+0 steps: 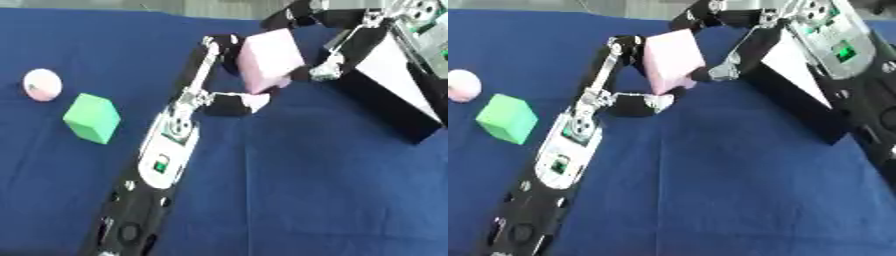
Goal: Pick up the objects with one hand, pass them to the other hand, and then place them into the box on the other side of the table.
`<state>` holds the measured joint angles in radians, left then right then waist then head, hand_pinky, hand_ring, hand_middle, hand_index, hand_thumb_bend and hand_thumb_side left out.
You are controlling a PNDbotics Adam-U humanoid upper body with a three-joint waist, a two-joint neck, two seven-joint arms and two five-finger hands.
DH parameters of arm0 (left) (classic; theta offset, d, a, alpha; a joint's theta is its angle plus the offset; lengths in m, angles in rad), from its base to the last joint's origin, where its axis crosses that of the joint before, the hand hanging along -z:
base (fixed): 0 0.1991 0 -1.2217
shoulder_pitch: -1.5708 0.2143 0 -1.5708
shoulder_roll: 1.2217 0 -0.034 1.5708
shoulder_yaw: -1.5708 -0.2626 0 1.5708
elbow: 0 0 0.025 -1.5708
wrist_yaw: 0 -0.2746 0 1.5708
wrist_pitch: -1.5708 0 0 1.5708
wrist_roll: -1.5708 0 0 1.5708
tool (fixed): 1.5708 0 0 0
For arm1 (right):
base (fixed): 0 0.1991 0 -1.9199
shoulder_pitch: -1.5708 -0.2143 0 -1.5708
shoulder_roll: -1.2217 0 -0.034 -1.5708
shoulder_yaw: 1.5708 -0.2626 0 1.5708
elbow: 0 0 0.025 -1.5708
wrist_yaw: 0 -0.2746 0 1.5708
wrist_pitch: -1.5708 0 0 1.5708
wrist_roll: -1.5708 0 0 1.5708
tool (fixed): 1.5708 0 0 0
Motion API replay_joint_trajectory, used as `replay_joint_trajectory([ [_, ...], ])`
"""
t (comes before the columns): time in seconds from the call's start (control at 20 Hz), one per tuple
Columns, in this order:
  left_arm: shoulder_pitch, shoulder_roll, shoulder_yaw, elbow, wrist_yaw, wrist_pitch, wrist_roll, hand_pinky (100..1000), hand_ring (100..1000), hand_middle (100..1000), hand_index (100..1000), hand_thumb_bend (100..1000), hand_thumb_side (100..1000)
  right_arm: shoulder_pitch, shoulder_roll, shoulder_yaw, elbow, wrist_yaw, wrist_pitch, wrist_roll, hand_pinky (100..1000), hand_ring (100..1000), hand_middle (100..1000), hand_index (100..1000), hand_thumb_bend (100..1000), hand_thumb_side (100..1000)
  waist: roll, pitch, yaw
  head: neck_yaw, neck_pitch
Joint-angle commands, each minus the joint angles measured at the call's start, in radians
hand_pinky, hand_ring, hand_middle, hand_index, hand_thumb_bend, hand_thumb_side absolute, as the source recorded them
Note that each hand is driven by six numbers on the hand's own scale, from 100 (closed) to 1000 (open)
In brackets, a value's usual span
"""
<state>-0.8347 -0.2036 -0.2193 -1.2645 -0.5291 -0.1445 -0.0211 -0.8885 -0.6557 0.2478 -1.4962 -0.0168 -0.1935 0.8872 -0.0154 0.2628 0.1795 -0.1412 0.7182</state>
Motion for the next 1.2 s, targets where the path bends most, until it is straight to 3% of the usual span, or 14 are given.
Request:
replay_joint_trajectory([
  [0.05, -0.018, -0.012, -0.006, -0.027, 0.019, -0.016, 0.009, 493, 450, 430, 525, 100, 100, -0.015, -0.024, -0.007, -0.005, -0.017, 0.011, -0.010, 866, 945, 472, 585, 221, 209, -0.014, -0.003, -0.002, -0.004, -0.003],
  [0.25, -0.017, -0.011, -0.007, -0.025, 0.038, -0.033, 0.016, 494, 450, 434, 528, 128, 100, -0.013, -0.023, -0.006, -0.006, -0.043, 0.029, -0.028, 846, 904, 443, 536, 252, 180, -0.015, -0.003, -0.001, -0.005, -0.003],
  [0.4, -0.016, -0.012, -0.008, -0.023, 0.047, -0.043, 0.015, 499, 454, 439, 533, 263, 100, -0.013, -0.024, -0.006, -0.010, -0.059, 0.035, -0.038, 835, 886, 432, 518, 225, 174, -0.016, -0.004, -0.001, -0.007, -0.003],
  [0.55, -0.016, -0.012, -0.007, -0.022, 0.057, -0.053, 0.015, 511, 462, 448, 540, 448, 160, -0.011, -0.025, -0.005, -0.014, -0.066, 0.034, -0.041, 822, 870, 427, 510, 257, 150, -0.017, -0.004, -0.002, -0.008, -0.002],
  [0.95, -0.016, -0.012, -0.007, -0.014, 0.075, -0.066, 0.015, 535, 481, 474, 571, 607, 257, -0.009, -0.028, -0.006, -0.018, -0.079, 0.030, -0.037, 811, 862, 407, 481, 336, 115, -0.019, -0.005, 0.000, -0.009, -0.004],
  [1.2, -0.016, -0.008, -0.006, -0.006, 0.051, -0.069, 0.002, 614, 567, 585, 699, 773, 293, -0.006, -0.032, -0.012, -0.015, -0.077, 0.031, -0.040, 808, 857, 398, 472, 330, 107, -0.019, -0.004, 0.000, -0.012, -0.002],
])
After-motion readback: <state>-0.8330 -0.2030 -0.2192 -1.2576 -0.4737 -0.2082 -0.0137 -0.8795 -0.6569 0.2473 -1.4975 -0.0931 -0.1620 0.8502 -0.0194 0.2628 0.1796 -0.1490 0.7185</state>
